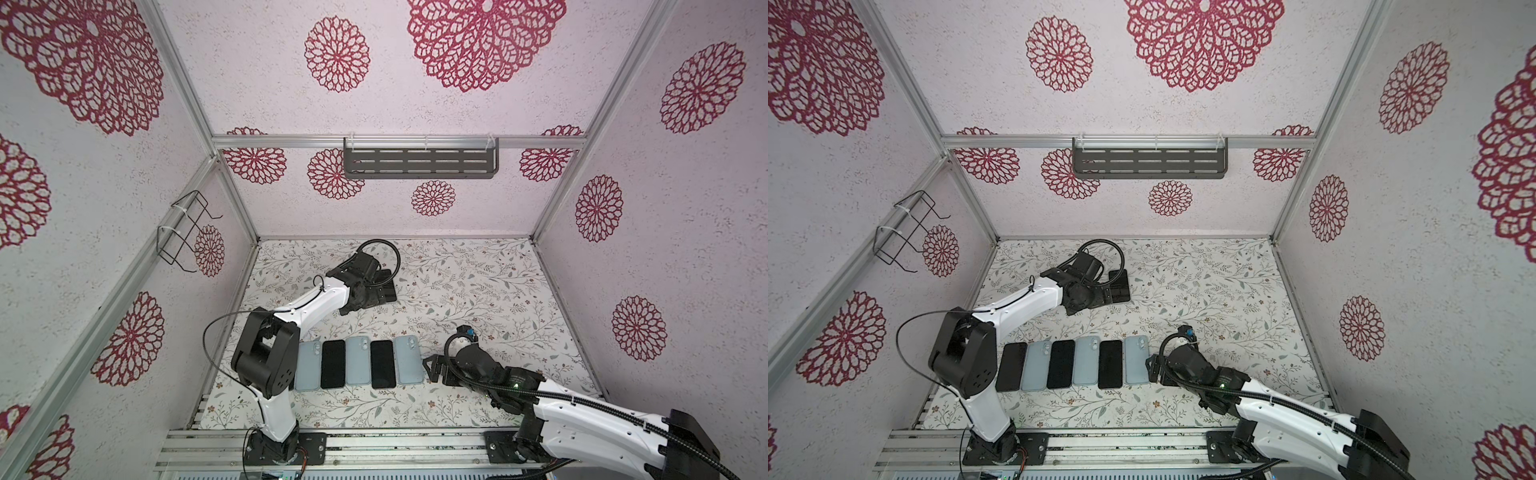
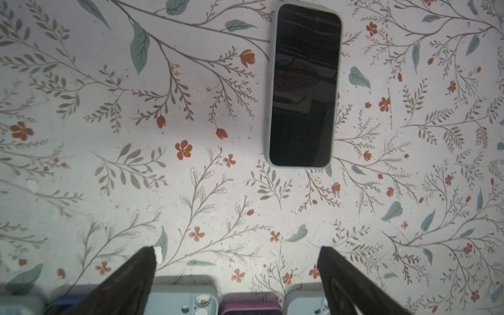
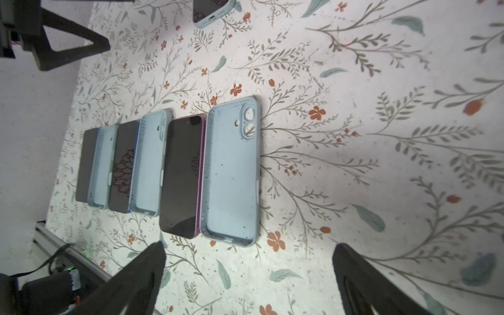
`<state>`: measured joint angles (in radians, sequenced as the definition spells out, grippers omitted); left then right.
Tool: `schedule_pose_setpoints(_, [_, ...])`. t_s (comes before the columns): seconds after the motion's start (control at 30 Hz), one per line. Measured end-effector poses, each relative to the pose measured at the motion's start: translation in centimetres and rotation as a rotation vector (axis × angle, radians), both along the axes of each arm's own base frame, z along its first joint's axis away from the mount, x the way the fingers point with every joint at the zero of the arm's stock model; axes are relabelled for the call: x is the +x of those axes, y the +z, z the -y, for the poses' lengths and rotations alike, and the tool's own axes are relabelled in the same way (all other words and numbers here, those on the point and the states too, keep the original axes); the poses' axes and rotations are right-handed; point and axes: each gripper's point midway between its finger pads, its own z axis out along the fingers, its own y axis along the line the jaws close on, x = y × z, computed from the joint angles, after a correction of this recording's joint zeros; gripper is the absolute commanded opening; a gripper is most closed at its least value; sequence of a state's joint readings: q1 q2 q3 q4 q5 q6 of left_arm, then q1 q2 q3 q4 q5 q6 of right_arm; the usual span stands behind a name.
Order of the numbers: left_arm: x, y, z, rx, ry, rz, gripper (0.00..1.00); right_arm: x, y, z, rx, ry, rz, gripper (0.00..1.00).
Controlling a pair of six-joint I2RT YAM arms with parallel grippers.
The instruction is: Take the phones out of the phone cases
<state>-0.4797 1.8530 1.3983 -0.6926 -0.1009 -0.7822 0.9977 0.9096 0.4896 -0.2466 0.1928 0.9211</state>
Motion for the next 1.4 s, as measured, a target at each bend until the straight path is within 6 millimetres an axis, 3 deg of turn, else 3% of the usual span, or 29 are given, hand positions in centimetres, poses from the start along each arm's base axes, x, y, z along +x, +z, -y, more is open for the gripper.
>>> schedule_pose_setpoints(0.2, [3.2,-0.7,-0.3,-0.023,0.023,-0.007,0.97,1.2,2.4,-0.7,-0.041,0.034,0.062,0.99])
schedule_pose_setpoints(0.47, [7.5,-1.4,1.5,-0.025,-0.005,-0.002,0.97,2.1,0.9,-1.6,-0.126,0.08,0.053,0.99])
schedule_pose_setpoints(0.63, [9.3,-2.4,2.1,0.005,-0.02,-0.02,0.97,2.6,1.2,-1.8,-0.124,0.089,0.064,0.99])
schedule_pose_setpoints(0.83, [10.5,-3.2,2.6,0.046,-0.036,-0.034,0.97,3.0,1.5,-1.8,-0.111,0.083,0.074,0.99])
schedule_pose_setpoints(1.07, [11.9,-3.4,4.7,0.056,-0.09,-0.022,0.97,3.7,1.7,-1.7,-0.091,0.064,0.083,0.99])
schedule_pose_setpoints(1.4, [11.5,-5.7,5.8,0.086,-0.137,-0.068,0.97,5.2,1.6,-2.2,-0.057,0.057,0.085,0.99])
